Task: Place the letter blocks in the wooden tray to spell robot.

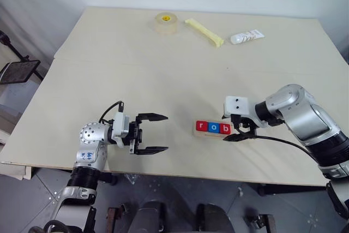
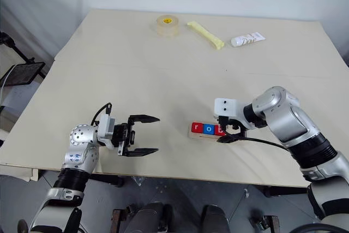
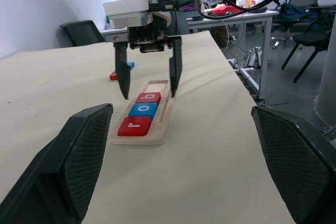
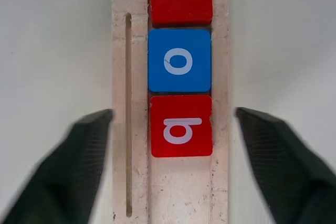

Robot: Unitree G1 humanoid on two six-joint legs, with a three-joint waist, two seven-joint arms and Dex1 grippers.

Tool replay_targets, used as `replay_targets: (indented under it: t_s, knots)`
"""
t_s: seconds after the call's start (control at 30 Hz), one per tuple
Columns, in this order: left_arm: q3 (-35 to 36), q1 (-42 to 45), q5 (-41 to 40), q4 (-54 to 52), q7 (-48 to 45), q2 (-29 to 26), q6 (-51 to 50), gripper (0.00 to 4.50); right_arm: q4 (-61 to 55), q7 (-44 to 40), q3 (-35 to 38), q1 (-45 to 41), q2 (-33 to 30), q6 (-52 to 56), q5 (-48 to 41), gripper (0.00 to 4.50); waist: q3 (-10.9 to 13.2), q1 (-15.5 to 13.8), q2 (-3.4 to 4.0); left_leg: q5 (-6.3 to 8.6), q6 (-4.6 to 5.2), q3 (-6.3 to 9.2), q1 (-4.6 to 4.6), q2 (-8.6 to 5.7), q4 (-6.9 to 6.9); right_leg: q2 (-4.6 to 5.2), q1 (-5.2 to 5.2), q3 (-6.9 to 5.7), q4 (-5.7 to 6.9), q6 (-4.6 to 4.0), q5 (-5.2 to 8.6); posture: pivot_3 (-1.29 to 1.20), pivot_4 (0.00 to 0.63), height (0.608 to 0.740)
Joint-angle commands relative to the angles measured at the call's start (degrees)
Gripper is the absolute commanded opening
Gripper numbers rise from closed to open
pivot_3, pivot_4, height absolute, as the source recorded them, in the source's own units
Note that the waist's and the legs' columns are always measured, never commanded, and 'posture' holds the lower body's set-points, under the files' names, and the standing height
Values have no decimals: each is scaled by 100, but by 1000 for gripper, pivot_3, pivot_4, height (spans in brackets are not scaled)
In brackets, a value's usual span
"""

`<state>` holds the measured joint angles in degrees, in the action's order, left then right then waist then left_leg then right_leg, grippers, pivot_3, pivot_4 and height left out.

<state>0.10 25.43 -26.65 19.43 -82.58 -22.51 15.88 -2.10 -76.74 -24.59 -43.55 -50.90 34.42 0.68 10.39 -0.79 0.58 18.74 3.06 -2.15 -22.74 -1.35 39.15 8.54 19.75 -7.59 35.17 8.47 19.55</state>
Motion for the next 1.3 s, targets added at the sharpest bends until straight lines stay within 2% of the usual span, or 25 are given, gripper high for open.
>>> replay_targets:
  t_s: [0.03, 0.23, 0.43, 0.47, 0.57, 0.63, 0.73, 0.93, 1.3]
  knots:
    - [27, 10, -41, -118, -11, 13, 93, 4500, -367, 9, 251, 75, -102, 172, -96, 4482, 0, -1, 0, 0, 0, 0, 0, 0, 0, 0, 0, 0, 0, 0, 0, 0, 150, 740]
    - [15, 61, -48, -44, -56, 23, 115, 4500, -889, 135, 891, 447, -333, 593, -489, 4482, 0, -29, 0, 0, 0, 2, 0, -1, 0, 1, 1, 0, 4, 0, 0, 0, 150, 740]
    - [30, 153, -45, 79, -94, 28, 121, 4500, -1099, 662, 2146, 1176, -387, 835, -1043, 4482, 0, -54, -1, 0, 0, 2, 1, -2, 0, 1, -1, 0, 6, 0, 0, 0, 150, 740]
    - [30, 168, -43, 103, -103, 28, 122, 4500, -1091, 787, 2475, 1377, -378, 852, -1148, 4482, 0, -55, -1, 0, 0, 2, 0, -4, 0, 2, -2, 1, 5, 0, 0, 0, 150, 740]
    - [20, 254, -31, 216, -122, 42, 93, 4500, -827, 1225, 4079, 2356, -185, 843, -1540, 4482, 0, -106, -3, 0, 0, 7, 0, -4, 0, 2, -6, -4, 5, 0, 0, 0, 150, 740]
    - [8, 331, -16, 296, -131, 61, 79, 4500, -699, 1243, 4600, 2914, -180, 466, -1645, 4482, 1, -127, -4, 2, 3, 14, 1, -10, 0, 4, -6, -3, 18, 1, -1, 0, 150, 740]
    - [1, 457, 2, 421, -144, 86, 75, 4500, -563, 1242, 5198, 3276, 47, -121, -1985, 4482, 1, -82, -4, 2, 4, 4, 3, -12, -1, 6, -6, -1, 16, 1, -1, 0, 150, 740]
    - [-42, 689, 14, 650, -297, 136, 61, 4500, 13, 1281, 5956, 4186, 148, -982, -2117, 4482, 1, -57, -4, 1, 2, -17, 36, -1, -8, 2, -24, 3, 17, 1, -1, 0, 150, 740]
    - [-13, 903, -5, 979, -509, 122, 96, 4500, 66, 1509, 6407, 4941, 380, -1455, -2620, 4482, 1, -57, -4, 1, 3, -20, 36, -2, -7, 3, -25, 7, 11, 1, -1, 0, 150, 740]
